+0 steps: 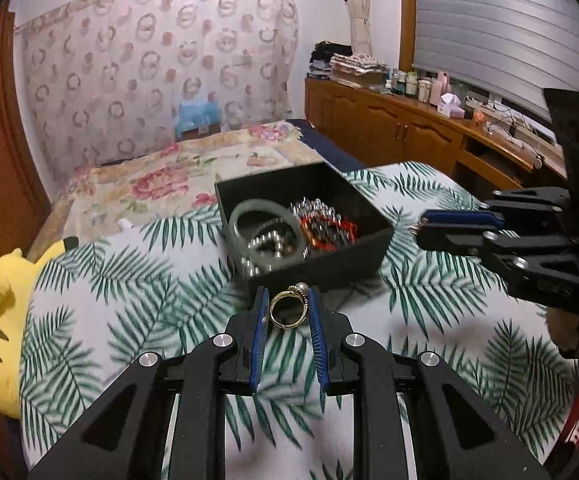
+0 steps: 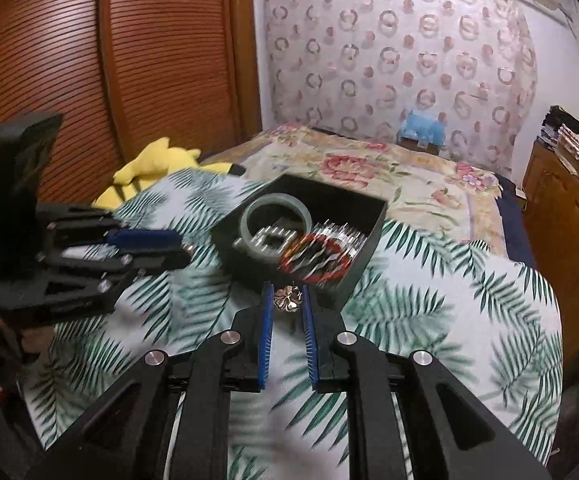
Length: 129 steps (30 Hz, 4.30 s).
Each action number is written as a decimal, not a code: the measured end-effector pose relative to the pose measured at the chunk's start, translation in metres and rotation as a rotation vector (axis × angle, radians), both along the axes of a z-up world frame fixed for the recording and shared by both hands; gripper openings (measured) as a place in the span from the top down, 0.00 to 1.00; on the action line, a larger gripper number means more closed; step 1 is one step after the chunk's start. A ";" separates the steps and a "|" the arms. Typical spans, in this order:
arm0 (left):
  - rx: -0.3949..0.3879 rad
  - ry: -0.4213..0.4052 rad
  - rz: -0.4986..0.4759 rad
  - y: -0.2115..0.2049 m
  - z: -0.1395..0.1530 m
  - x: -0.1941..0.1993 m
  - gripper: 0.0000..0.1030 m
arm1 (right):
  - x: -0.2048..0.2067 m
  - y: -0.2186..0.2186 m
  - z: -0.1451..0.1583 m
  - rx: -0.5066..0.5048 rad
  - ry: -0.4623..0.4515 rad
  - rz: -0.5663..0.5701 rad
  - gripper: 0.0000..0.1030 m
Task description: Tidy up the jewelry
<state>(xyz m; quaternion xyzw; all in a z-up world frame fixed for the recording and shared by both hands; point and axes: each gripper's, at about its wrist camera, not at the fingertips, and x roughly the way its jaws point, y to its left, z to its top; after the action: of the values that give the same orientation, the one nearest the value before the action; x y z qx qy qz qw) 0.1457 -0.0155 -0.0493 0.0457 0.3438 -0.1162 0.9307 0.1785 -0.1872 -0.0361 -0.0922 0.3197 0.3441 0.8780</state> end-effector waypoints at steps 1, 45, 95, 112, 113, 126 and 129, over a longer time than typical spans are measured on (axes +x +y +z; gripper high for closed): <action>0.000 0.000 0.001 0.000 0.001 0.004 0.82 | 0.010 0.002 0.000 0.001 0.001 -0.012 0.84; -0.030 -0.117 0.235 0.006 0.048 -0.058 0.08 | -0.064 -0.040 0.047 0.128 -0.177 -0.310 0.02; -0.032 -0.136 0.266 0.013 0.050 -0.079 0.08 | -0.067 -0.045 0.037 0.125 -0.167 -0.367 0.02; -0.033 -0.135 0.270 0.010 0.053 -0.081 0.08 | -0.068 -0.046 0.035 0.126 -0.165 -0.367 0.02; -0.033 -0.135 0.270 0.009 0.053 -0.081 0.08 | -0.068 -0.045 0.035 0.127 -0.165 -0.368 0.02; -0.033 -0.135 0.269 0.010 0.052 -0.080 0.08 | -0.068 -0.045 0.035 0.127 -0.165 -0.367 0.02; -0.034 -0.134 0.269 0.010 0.052 -0.080 0.08 | -0.069 -0.045 0.034 0.128 -0.166 -0.367 0.02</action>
<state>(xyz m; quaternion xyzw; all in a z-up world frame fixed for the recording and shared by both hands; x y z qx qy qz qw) 0.0653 -0.0051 0.0027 -0.0091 0.2818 0.0070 0.9594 0.1097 -0.2319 -0.0020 -0.0044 0.2352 0.1894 0.9533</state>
